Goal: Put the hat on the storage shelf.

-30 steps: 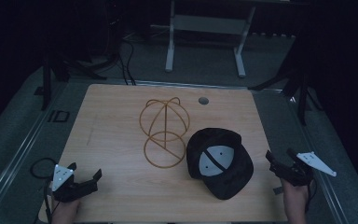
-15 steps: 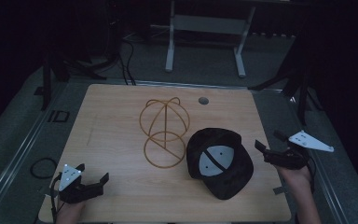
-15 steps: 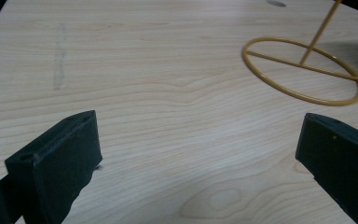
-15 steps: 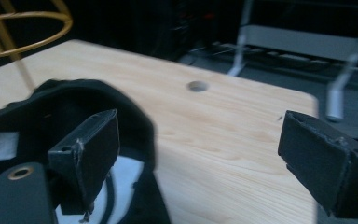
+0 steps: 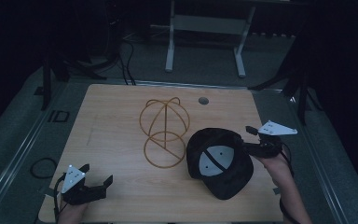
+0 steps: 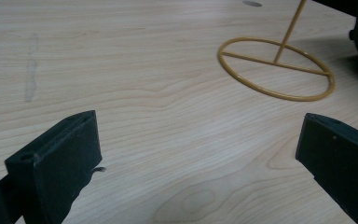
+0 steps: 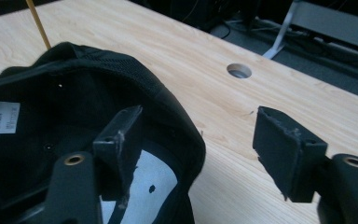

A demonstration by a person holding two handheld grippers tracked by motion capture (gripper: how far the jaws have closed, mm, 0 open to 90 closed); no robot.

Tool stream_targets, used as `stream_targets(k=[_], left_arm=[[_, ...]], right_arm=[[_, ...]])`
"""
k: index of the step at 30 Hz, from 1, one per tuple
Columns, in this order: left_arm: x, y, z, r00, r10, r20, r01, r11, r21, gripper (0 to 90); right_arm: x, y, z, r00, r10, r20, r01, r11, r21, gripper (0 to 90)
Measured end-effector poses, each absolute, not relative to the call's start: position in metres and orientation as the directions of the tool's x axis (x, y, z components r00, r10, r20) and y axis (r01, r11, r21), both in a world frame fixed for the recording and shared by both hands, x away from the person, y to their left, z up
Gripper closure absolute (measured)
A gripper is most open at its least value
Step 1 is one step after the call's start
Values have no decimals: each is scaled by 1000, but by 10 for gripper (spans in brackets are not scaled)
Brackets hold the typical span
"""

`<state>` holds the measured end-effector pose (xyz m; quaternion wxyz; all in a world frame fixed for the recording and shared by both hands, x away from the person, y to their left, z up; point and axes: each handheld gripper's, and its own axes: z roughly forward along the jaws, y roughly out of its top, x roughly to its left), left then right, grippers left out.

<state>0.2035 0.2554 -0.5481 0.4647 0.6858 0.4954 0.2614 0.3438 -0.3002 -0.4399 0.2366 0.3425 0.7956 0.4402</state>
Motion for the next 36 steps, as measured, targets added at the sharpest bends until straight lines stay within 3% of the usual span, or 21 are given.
stream_targets(k=[18, 21, 25, 36], left_arm=[[203, 247, -548, 413, 905, -101, 443, -103, 890, 5], [203, 247, -548, 417, 903, -99, 444, -107, 889, 5], [203, 246, -548, 421, 901, -102, 447, -109, 888, 5], [204, 245, -547, 424, 899, -107, 454, -109, 884, 5]], right_arm=[[376, -272, -460, -688, 710, -150, 368, 520, 771, 540], [377, -270, -461, -694, 699, -173, 364, 547, 754, 613], [378, -271, -462, -701, 690, -180, 362, 562, 744, 853], [368, -280, -451, -722, 692, -23, 396, 440, 806, 880]])
